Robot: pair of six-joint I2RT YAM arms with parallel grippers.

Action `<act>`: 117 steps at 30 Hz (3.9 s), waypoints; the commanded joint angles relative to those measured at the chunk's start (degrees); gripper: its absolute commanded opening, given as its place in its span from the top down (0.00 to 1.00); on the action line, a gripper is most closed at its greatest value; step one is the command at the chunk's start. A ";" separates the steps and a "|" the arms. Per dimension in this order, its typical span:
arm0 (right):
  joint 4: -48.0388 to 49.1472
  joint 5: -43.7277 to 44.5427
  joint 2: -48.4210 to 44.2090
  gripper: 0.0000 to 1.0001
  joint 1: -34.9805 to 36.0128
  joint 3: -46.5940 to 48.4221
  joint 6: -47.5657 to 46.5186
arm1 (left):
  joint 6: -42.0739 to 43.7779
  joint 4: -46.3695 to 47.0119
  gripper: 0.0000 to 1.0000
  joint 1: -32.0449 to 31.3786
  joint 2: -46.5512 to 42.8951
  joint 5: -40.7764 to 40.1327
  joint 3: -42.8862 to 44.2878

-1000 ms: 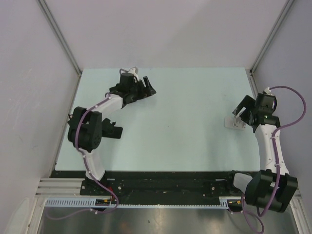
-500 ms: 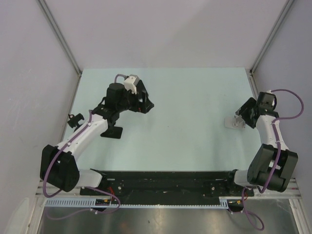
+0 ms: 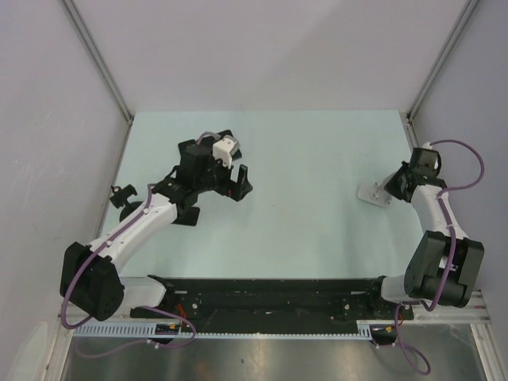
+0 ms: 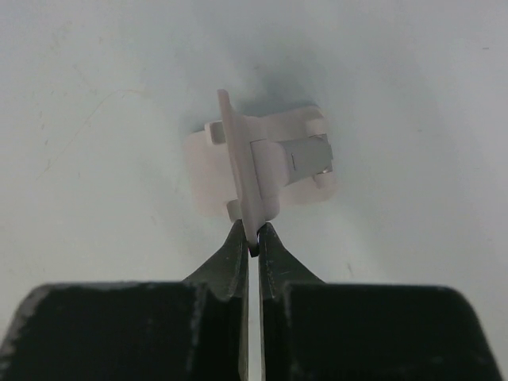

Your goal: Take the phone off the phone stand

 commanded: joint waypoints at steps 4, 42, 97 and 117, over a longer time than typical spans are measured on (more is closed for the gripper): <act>5.30 -4.91 -7.23 1.00 13.43 1.05 -7.65 | 6.97 -0.47 0.00 -4.76 -2.32 -0.48 1.73; 18.84 -29.53 -8.38 1.00 49.14 3.95 -12.77 | 12.78 1.72 0.00 -24.28 -1.36 -23.42 4.81; 18.14 -21.53 -4.43 0.00 41.94 3.95 -4.94 | -16.75 8.23 0.86 -10.66 1.54 -47.31 -18.56; 20.16 -20.48 -3.46 0.00 41.41 3.95 -5.03 | -21.94 8.31 0.22 -8.99 -10.06 -45.05 -27.27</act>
